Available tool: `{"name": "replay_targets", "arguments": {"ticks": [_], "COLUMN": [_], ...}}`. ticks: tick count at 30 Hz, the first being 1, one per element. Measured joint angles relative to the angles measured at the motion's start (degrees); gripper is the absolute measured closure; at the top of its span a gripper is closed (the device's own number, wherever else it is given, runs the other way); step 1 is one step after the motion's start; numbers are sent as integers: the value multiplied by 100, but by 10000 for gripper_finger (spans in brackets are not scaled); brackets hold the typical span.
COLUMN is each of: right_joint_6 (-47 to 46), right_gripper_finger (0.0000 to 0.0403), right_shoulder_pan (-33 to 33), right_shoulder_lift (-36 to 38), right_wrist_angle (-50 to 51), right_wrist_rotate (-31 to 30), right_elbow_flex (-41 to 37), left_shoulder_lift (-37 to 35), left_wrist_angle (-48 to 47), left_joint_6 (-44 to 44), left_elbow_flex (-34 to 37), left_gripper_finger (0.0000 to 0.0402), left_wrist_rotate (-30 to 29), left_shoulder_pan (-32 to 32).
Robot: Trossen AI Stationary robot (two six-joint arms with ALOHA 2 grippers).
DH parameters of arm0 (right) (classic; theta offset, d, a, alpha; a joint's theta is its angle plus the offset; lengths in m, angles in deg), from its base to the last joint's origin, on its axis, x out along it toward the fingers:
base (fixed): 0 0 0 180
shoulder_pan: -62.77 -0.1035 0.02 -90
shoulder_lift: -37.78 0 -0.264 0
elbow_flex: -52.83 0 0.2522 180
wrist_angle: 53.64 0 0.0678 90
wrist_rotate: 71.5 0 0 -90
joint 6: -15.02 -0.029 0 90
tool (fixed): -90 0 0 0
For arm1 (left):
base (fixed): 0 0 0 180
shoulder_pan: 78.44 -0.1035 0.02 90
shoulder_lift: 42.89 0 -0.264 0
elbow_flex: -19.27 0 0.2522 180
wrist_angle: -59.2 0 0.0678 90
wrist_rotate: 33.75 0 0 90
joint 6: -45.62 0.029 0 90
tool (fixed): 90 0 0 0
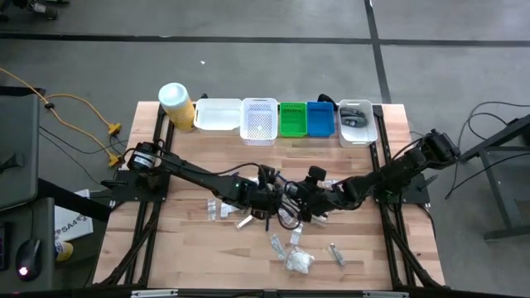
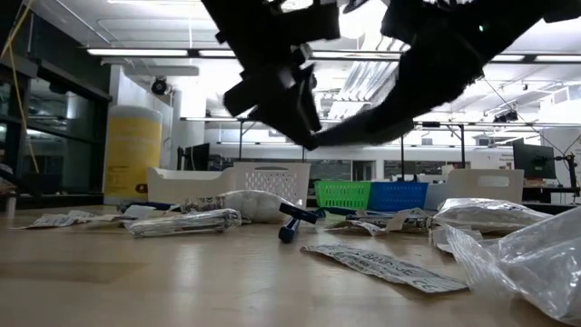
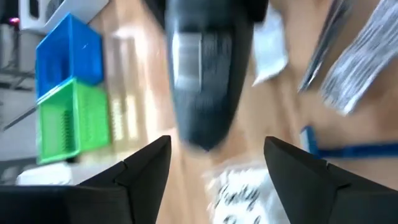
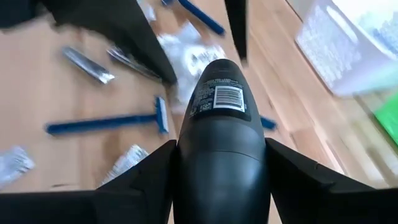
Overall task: Pick & Place Travel size toiletries
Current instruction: Put the black deodorant into the right white bin
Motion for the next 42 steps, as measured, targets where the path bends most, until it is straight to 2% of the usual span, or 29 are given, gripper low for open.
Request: {"name": "replay_targets", "arguments": {"ticks": [3, 10, 18, 21, 23, 26, 28, 31, 35, 39, 42], "right_joint_6": [-305, -775, -1101, -1173, -1331, -1760, -2022, -2348, -2827, -3180, -3204], "right_gripper_finger": [201, 201, 201, 201, 201, 201, 201, 201, 201, 201, 201], "right_shoulder_pan": [46, 265, 618, 797, 930, 1183, 1420, 1876, 2595, 3380, 3906], "right_shoulder_lift": [17, 270, 919, 1266, 1405, 1733, 1969, 2200, 2443, 2463, 2323], "right_wrist_angle": [372, 959, 2025, 2467, 2617, 3374, 3715, 4376, 4847, 5127, 5364], "right_wrist_rotate": [3, 1, -179, -94, -222, -365, -546, -645, -556, -382, -151], "right_elbow_flex": [0, 0, 2, -4, 10, -6, 4, 4, 4, 6, 110], "left_shoulder_lift": [-112, -546, -983, -1163, -1257, -1530, -1813, -2264, -2924, -3478, -3801], "left_wrist_angle": [-369, -992, -1636, -1373, -1314, -949, -355, 422, 1537, 2170, 2141], "left_joint_6": [-184, -628, -919, -920, -919, -906, -882, -710, -503, -277, -280], "left_elbow_flex": [4, 3, 127, 448, 727, 1293, 1733, 2457, 3274, 3840, 4095], "left_gripper_finger": [144, 143, 142, 142, 142, 142, 142, 142, 142, 142, 142], "left_wrist_rotate": [-234, -198, -197, -200, -213, -208, -191, -122, 299, 360, 348], "left_shoulder_pan": [-44, -332, -779, -958, -1091, -1295, -1418, -1571, -1702, -1723, -1771]}}
